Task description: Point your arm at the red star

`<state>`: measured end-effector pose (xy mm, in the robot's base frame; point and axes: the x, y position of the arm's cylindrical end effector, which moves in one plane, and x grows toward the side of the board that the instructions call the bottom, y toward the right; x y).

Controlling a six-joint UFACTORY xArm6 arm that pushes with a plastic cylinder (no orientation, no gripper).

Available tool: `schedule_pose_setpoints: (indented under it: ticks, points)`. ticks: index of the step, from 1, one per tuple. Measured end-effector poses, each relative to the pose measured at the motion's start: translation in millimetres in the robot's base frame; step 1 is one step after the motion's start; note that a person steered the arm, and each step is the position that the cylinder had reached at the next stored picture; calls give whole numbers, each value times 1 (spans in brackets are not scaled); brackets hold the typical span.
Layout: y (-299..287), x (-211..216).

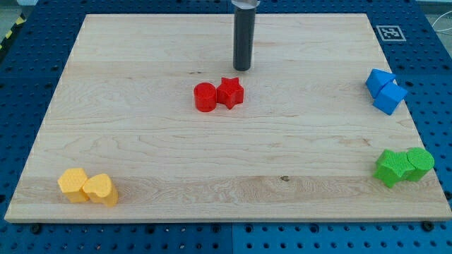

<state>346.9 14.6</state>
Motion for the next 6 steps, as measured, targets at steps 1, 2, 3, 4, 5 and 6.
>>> schedule_pose_setpoints:
  ticks: [1,2,3,4,5,6]
  points:
    - [-22,7]
    - [-27,19]
    - [-27,25]
    - [-27,25]
    - [-26,25]
    - [-10,25]
